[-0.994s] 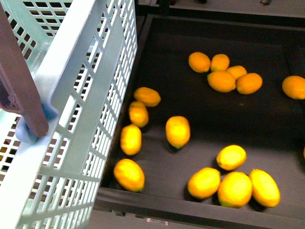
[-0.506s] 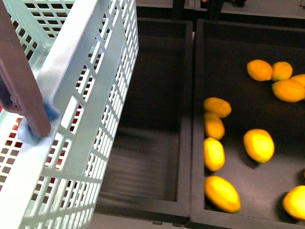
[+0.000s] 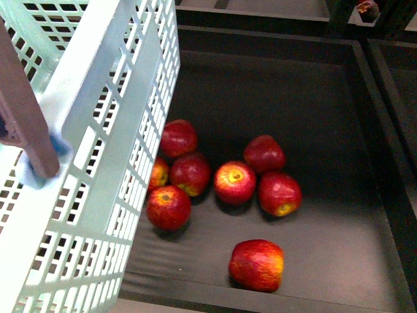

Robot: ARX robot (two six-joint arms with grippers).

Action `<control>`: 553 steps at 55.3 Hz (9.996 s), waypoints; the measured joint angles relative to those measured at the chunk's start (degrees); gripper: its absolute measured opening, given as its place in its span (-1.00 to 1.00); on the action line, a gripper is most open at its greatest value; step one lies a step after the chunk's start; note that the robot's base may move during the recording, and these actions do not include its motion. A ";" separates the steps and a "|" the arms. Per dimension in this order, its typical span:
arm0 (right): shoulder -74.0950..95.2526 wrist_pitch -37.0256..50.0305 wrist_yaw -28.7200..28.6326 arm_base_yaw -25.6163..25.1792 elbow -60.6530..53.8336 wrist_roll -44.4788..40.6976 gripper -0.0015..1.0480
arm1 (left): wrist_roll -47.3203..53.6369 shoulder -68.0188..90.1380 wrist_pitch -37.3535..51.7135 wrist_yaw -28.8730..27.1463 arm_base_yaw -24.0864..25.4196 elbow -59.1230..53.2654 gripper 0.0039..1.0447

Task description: Pick lemon and mango into basket

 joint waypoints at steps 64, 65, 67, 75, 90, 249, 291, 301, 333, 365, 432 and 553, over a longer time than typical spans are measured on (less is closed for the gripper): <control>-0.04 0.00 0.28 0.00 0.00 0.00 0.83 | 37.51 43.74 -8.48 13.00 -26.38 39.78 -0.46; -0.04 0.00 0.28 0.00 0.00 0.00 0.83 | 37.48 43.76 -8.44 13.05 -26.56 39.78 -0.46; -0.04 0.00 0.26 0.00 0.00 0.00 0.83 | 37.24 43.82 -8.22 13.31 -27.23 39.76 -0.46; -0.04 0.00 0.26 0.00 0.00 0.00 0.83 | 37.13 43.56 -8.22 13.42 -28.74 39.17 -0.46; -0.04 0.00 0.26 0.00 0.00 0.00 0.83 | 36.85 43.56 -8.20 14.82 -29.64 38.93 -0.46; 132.19 24.52 -25.66 -46.90 56.11 -12.35 0.21 | 36.83 43.47 -8.20 14.32 -29.44 38.64 -0.46; 66.36 20.63 -46.77 -23.06 32.00 6.64 0.20 | 36.83 43.45 -8.20 14.23 -29.44 38.64 -0.46; 63.49 21.84 -36.87 -7.50 29.24 9.66 0.20 | 36.83 43.45 -8.20 14.23 -29.44 38.64 -0.46; 74.73 26.08 -18.80 2.71 33.00 11.30 0.79 | 36.83 43.43 -8.20 14.19 -29.42 38.64 -0.46; 52.76 32.24 -12.20 -12.79 19.61 1.86 0.17 | 36.68 43.39 -8.20 14.38 -29.59 38.42 -0.46; 18.75 19.32 0.28 -0.13 0.00 0.00 -0.92 | 36.83 43.36 -8.20 14.21 -29.49 38.42 -0.46; 18.05 18.80 0.35 -0.02 0.00 0.00 0.83 | 36.72 43.25 -8.11 14.49 -29.51 38.36 -0.47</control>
